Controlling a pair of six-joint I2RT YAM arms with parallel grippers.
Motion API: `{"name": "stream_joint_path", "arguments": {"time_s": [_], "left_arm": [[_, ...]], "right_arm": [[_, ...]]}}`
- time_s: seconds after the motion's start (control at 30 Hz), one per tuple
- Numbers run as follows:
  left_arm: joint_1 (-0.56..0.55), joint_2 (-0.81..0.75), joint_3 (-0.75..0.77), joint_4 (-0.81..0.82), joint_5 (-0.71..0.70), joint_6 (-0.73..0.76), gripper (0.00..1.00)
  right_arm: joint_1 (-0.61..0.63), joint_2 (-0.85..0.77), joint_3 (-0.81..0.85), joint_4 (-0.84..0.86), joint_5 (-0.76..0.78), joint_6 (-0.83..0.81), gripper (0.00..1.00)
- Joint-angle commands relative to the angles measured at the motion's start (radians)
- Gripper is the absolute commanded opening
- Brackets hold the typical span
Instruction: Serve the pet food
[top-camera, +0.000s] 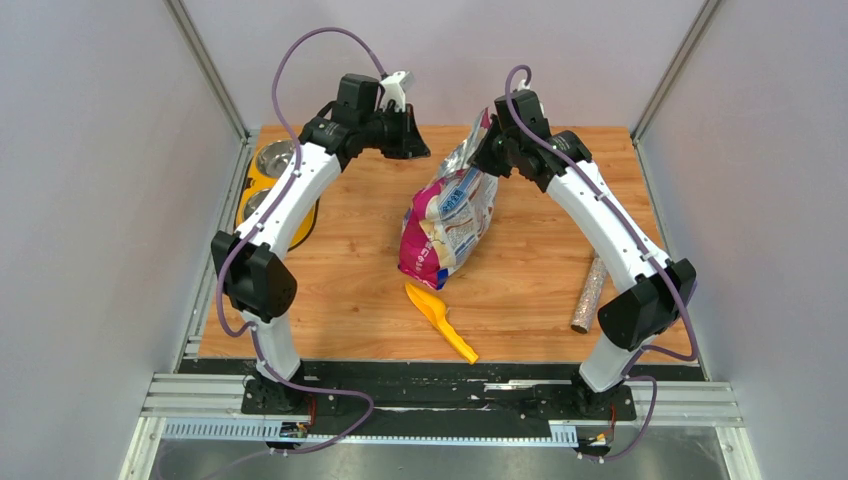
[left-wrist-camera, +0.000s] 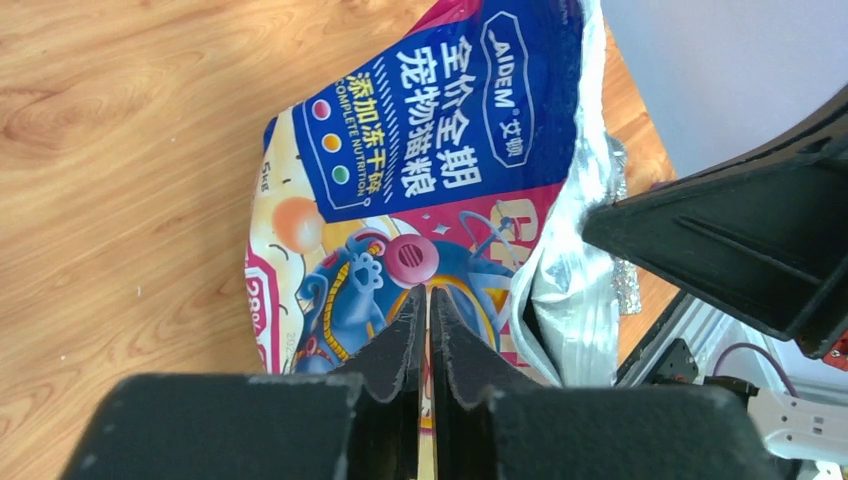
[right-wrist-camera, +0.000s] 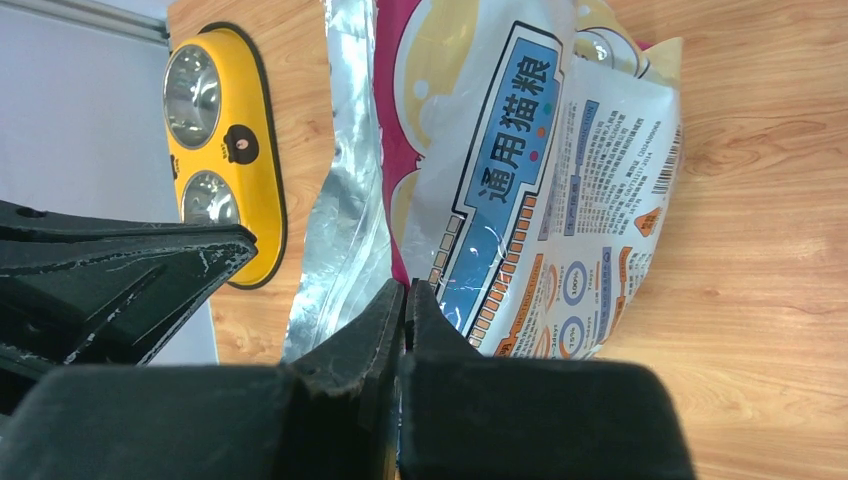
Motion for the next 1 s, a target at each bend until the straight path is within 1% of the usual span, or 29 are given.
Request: {"name": "stream_joint_path", "arguments": {"time_s": [0.0, 0.03, 0.07, 0.1, 0.13, 0.17, 0.2, 0.33, 0.43, 0.53, 0.57, 0.63, 0.7, 0.77, 0.83, 0.87, 0.97], "left_arm": [[0.005, -0.055, 0.033, 0.052, 0.105, 0.0, 0.15], [0.005, -0.057, 0.032, 0.06, 0.115, -0.011, 0.25], [0.005, -0.058, 0.025, 0.074, 0.13, -0.015, 0.3], [0.005, -0.062, 0.02, 0.082, 0.136, -0.02, 0.39], [0.005, -0.069, 0.013, 0.094, 0.147, -0.021, 0.44], [0.005, -0.072, 0.005, 0.1, 0.154, -0.019, 0.46], [0.005, -0.08, 0.001, 0.11, 0.158, -0.017, 0.49], [0.005, -0.097, -0.035, 0.149, 0.203, -0.003, 0.6], [0.005, -0.094, -0.057, 0.15, 0.181, 0.031, 0.65], [0.005, -0.069, -0.039, 0.098, 0.139, 0.08, 0.67], [0.005, -0.062, -0.024, 0.084, 0.141, 0.095, 0.67], [0.004, -0.04, -0.006, 0.078, 0.16, 0.098, 0.67], [0.001, -0.025, 0.001, 0.084, 0.169, 0.095, 0.68], [-0.004, -0.014, 0.002, 0.09, 0.166, 0.096, 0.7], [-0.012, -0.005, 0.005, 0.09, 0.172, 0.102, 0.7], [-0.019, -0.001, 0.006, 0.088, 0.176, 0.106, 0.71], [-0.036, 0.025, 0.027, 0.061, 0.172, 0.104, 0.7]], "right_arm": [[-0.009, -0.008, 0.03, -0.008, -0.056, -0.044, 0.0], [-0.01, 0.0, 0.032, -0.007, -0.071, -0.042, 0.0], [-0.01, 0.012, 0.035, -0.006, -0.076, -0.039, 0.0], [-0.01, 0.022, 0.038, -0.007, -0.095, -0.036, 0.0], [-0.009, 0.033, 0.04, -0.006, -0.116, -0.032, 0.0], [-0.011, 0.042, 0.045, -0.007, -0.126, -0.03, 0.01], [-0.011, 0.05, 0.048, -0.006, -0.133, -0.028, 0.04], [-0.011, 0.075, 0.063, -0.007, -0.148, -0.014, 0.25], [-0.011, 0.089, 0.075, -0.007, -0.156, -0.006, 0.3], [-0.012, 0.098, 0.082, -0.007, -0.165, -0.001, 0.31], [-0.013, 0.099, 0.083, -0.007, -0.166, 0.0, 0.3], [-0.013, 0.101, 0.082, -0.007, -0.172, 0.003, 0.26], [-0.013, 0.1, 0.08, -0.006, -0.176, 0.005, 0.18], [-0.012, 0.097, 0.08, -0.007, -0.176, 0.005, 0.08], [-0.013, 0.093, 0.081, -0.005, -0.178, 0.005, 0.02], [-0.013, 0.093, 0.081, -0.004, -0.179, 0.001, 0.0], [-0.013, 0.087, 0.078, 0.004, -0.187, -0.005, 0.0]]}}
